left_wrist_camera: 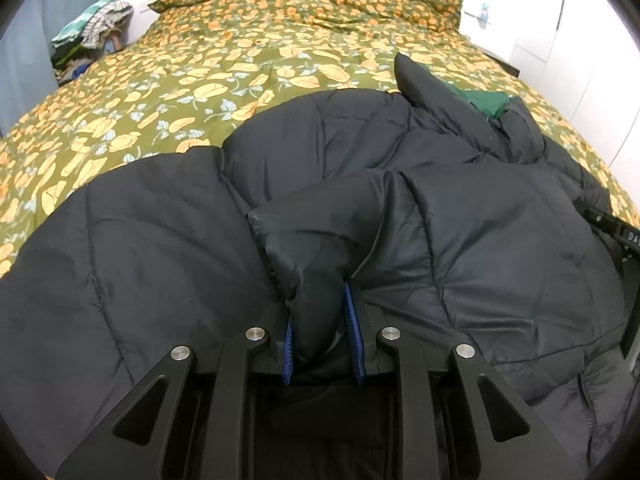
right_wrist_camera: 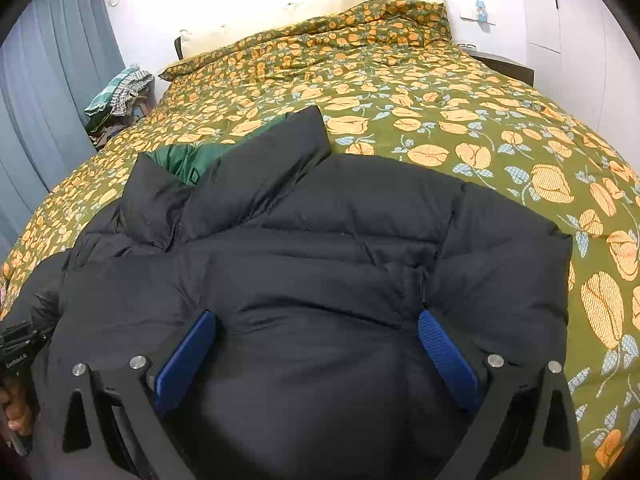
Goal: Fold large clothes
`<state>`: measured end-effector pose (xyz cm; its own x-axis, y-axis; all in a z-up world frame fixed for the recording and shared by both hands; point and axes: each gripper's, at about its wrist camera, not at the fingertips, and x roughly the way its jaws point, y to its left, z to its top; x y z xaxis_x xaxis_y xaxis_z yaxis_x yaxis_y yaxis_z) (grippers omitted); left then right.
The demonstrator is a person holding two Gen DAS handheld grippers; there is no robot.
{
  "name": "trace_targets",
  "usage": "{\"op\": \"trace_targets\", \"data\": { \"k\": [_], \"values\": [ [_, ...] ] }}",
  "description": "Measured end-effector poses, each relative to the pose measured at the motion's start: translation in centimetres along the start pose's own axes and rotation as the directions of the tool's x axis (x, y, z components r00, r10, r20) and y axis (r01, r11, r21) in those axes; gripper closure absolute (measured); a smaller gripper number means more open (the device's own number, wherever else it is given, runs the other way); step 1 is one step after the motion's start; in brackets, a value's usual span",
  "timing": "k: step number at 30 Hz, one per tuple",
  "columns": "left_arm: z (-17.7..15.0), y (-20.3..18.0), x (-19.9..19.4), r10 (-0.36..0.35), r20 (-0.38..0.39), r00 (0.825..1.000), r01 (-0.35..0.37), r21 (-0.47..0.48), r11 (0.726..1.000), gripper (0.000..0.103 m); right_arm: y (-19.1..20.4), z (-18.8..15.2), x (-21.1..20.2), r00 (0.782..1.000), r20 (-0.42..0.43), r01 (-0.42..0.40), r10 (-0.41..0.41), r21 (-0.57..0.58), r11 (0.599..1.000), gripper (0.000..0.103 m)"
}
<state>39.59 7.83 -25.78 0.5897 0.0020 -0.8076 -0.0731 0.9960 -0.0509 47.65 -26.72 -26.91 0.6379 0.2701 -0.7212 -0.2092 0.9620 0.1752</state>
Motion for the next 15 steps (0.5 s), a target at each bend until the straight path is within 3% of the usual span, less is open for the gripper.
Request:
{"op": "trace_targets", "data": {
  "k": [15],
  "values": [
    [0.03, -0.24, 0.08, 0.026, -0.017, 1.000, -0.026, 0.005, 1.000, 0.079, 0.03, -0.04, 0.00, 1.000, 0.000, 0.002, -0.002, 0.000, 1.000, 0.000]
  ]
}}
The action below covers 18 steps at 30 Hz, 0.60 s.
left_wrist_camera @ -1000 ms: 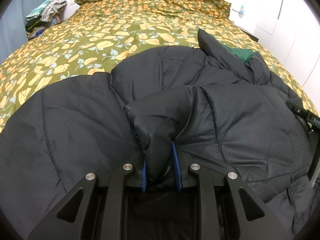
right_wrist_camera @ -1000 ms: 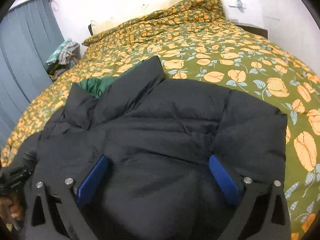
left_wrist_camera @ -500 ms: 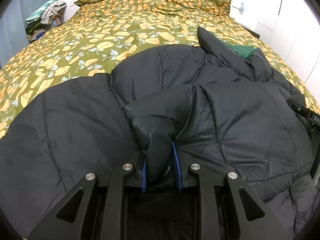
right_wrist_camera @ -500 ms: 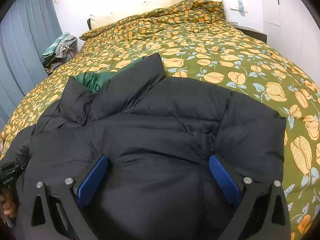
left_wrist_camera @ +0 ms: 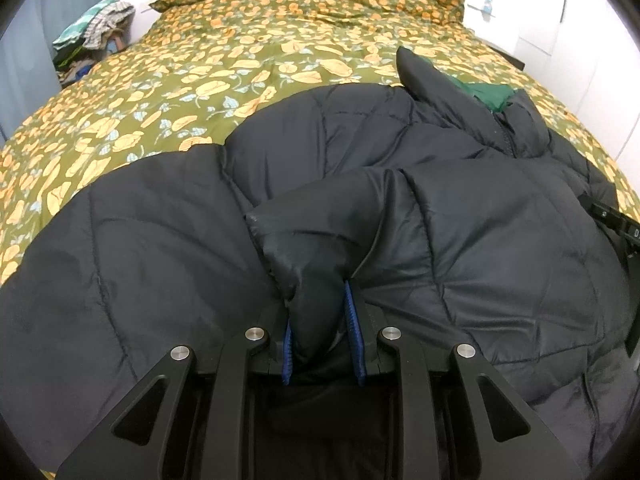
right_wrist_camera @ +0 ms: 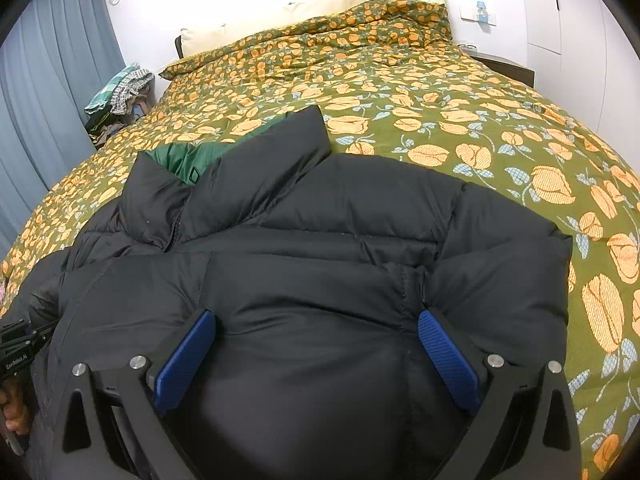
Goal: Fold large clothes
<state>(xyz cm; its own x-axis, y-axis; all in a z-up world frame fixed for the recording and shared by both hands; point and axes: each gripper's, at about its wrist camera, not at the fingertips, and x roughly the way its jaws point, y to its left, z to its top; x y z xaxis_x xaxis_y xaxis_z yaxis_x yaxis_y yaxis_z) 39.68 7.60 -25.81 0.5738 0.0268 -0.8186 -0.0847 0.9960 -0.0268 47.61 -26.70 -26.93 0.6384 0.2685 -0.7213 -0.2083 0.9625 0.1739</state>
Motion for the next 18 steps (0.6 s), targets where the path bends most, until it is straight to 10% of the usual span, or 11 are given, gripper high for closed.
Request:
{"op": "trace_targets", "data": {
  "k": [18],
  "values": [
    [0.04, -0.32, 0.12, 0.019, -0.007, 1.000, -0.019, 0.006, 1.000, 0.078, -0.08, -0.09, -0.02, 1.000, 0.000, 0.001, -0.001, -0.001, 1.000, 0.000]
  ]
}}
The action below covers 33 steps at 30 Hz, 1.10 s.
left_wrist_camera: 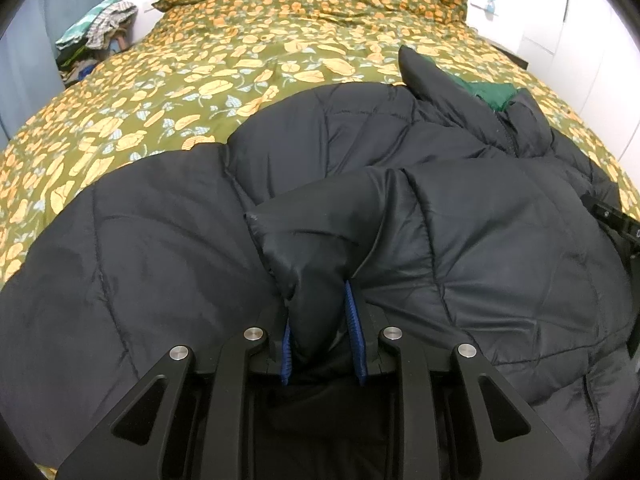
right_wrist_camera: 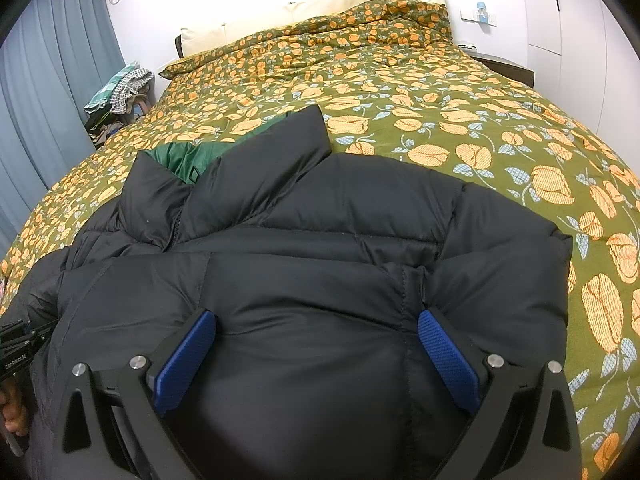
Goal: Fold large clothes
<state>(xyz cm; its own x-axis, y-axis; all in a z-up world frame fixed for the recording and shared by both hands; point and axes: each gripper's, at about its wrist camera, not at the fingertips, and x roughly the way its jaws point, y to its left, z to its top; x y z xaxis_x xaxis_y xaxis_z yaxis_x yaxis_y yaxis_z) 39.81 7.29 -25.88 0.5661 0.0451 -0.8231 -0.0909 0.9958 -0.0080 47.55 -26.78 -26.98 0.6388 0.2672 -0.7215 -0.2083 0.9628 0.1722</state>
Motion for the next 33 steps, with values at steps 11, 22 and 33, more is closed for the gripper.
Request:
{"op": "trace_targets", "data": {
  "k": [11, 22, 33],
  "values": [
    [-0.2, 0.4, 0.1, -0.011, 0.019, 1.000, 0.011, -0.016, 1.000, 0.078, 0.1, 0.0, 0.0, 1.000, 0.000, 0.001, -0.001, 0.000, 1.000, 0.000],
    [0.1, 1.1, 0.1, -0.066, 0.019, 0.998, 0.067, -0.051, 0.996, 0.070, 0.0, 0.0, 0.0, 1.000, 0.000, 0.003, -0.003, -0.001, 1.000, 0.000],
    [-2.2, 3.8, -6.7, -0.113, -0.039, 0.993, 0.107, -0.118, 0.987, 0.019, 0.1, 0.0, 0.0, 1.000, 0.000, 0.004, -0.004, -0.002, 1.000, 0.000]
  ]
}}
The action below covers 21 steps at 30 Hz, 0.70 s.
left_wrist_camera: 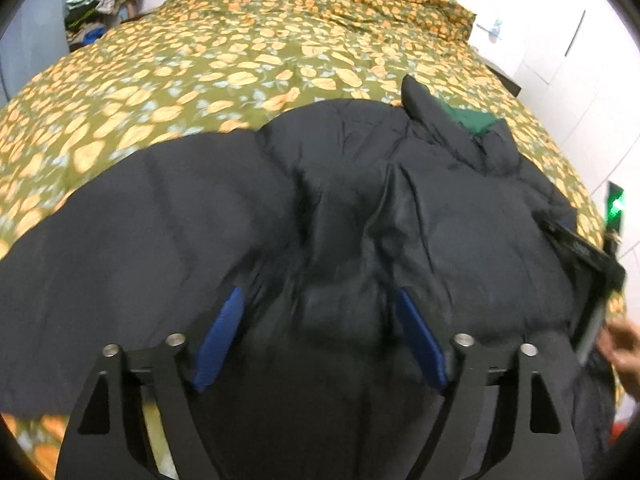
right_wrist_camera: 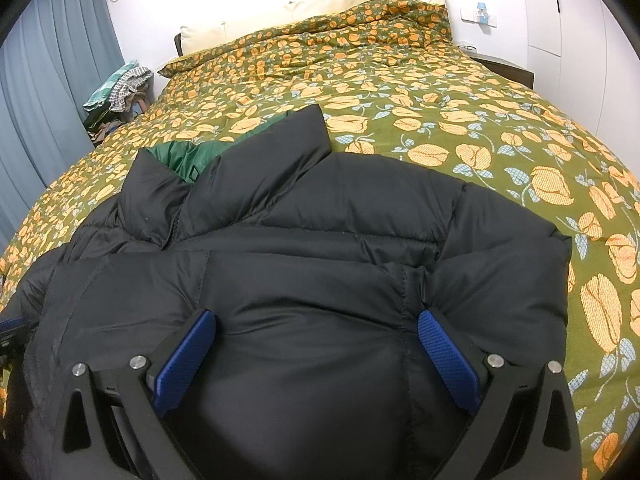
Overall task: Fold large clothes
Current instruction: 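Open the left gripper and lift it off the folded sleeve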
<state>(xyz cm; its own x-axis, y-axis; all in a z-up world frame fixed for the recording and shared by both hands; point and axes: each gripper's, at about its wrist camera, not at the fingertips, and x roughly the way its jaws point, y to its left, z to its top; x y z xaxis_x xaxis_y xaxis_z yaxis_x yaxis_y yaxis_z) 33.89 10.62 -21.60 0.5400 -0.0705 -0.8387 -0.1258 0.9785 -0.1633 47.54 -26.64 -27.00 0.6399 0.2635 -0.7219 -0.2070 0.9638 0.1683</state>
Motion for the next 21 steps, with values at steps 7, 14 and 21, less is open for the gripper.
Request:
{"op": "trace_targets", "data": {
  "k": [7, 14, 21],
  "values": [
    [-6.4, -0.1, -4.1, 0.021, -0.067, 0.998, -0.018, 0.050, 0.999, 0.014, 0.0, 0.0, 0.0, 1.000, 0.002, 0.002, -0.002, -0.001, 1.000, 0.000],
    [-8.2, 0.3, -5.8, -0.001, -0.084, 0.996, 0.003, 0.028, 1.000, 0.014, -0.1, -0.1, 0.0, 1.000, 0.002, 0.007, -0.007, -0.005, 1.000, 0.000],
    [-7.7, 3.1, -9.6, 0.049, 0.008, 0.999, -0.049, 0.003, 0.999, 0.014, -0.2, -0.2, -0.1, 1.000, 0.002, 0.008, -0.008, -0.006, 1.000, 0.000]
  ]
}}
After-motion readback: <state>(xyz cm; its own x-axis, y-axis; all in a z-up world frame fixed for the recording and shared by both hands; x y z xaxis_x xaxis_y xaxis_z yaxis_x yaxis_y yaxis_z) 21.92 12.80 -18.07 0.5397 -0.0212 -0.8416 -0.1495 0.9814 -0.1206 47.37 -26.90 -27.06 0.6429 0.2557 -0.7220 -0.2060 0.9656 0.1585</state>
